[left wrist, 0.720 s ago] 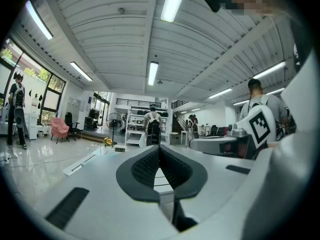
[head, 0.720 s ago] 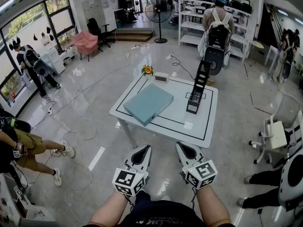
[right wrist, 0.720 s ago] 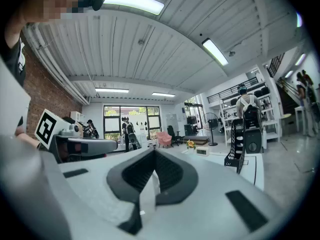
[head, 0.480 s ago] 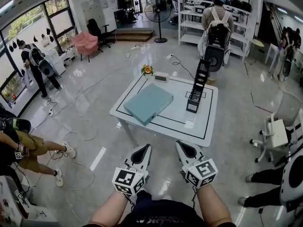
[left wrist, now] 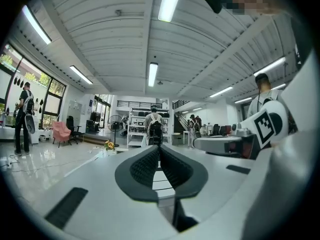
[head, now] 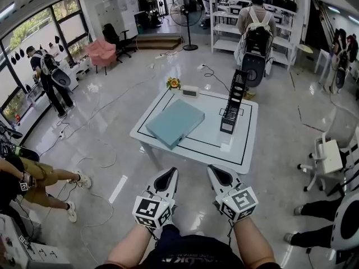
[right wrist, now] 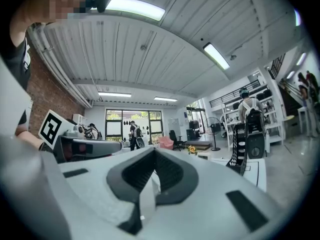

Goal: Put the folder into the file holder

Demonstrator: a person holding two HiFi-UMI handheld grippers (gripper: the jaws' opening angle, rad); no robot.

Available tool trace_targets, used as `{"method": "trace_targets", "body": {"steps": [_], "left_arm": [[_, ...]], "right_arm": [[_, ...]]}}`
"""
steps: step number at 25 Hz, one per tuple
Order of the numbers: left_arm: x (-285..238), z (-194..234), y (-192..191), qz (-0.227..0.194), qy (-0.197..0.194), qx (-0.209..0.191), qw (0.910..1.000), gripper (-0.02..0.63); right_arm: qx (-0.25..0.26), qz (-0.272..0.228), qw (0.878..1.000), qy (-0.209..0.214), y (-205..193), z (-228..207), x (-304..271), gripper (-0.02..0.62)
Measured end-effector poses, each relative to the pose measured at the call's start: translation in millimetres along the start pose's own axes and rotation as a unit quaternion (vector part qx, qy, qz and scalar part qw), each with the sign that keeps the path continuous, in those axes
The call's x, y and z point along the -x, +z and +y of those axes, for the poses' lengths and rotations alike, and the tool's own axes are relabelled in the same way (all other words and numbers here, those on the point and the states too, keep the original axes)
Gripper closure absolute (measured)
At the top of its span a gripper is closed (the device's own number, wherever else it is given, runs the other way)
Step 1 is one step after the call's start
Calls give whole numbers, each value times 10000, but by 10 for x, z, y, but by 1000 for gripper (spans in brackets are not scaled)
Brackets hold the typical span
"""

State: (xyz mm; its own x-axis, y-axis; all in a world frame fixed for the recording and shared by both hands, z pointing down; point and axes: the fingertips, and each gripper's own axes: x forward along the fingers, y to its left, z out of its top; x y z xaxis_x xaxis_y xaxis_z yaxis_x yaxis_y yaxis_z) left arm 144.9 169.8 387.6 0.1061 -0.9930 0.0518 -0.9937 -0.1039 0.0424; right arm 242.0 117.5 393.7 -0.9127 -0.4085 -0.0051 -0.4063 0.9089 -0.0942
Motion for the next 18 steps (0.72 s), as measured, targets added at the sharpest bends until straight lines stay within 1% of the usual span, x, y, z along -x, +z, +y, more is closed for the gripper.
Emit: {"method": "trace_targets", "body": {"steps": [1,5,6,7,8,10,12,14,18], "left_arm": [[-19,13,5,-7,6,-1,10000,591],[-99,82,-19,-29,-16,58,10000,539],[-121,104,-31,-29,-34,71,10000,521],[-147,130,-40,-28,-51,76,10000,503],[-179,157,-49,-24,-67,73,9999,468],[-252,213,-71,1,-103,55,9999,356],[-323,274,-90,31,-141,31,9999,300],[-395,355,-103,44,-190,18,9998,275],[-571,622,-129,39,-303,40,9995,267]], "right_arm": [[-10,-7,10000,5,2,-18,-6,593],[-114,-19,9999,-23,-30,-108,-62,556],[-148,-48,9999,-67,-33,-132,-81,541],[-181,-106,9997,-129,-21,-160,-101,506],[-205,-175,9994,-198,0,-192,-124,478],[-230,-239,9990,-310,30,-255,-183,399],[-274,-220,9987,-362,28,-305,-261,375],[-317,-181,9986,-395,15,-348,-357,363],[-314,-128,9980,-530,-14,-431,-618,359]]}}
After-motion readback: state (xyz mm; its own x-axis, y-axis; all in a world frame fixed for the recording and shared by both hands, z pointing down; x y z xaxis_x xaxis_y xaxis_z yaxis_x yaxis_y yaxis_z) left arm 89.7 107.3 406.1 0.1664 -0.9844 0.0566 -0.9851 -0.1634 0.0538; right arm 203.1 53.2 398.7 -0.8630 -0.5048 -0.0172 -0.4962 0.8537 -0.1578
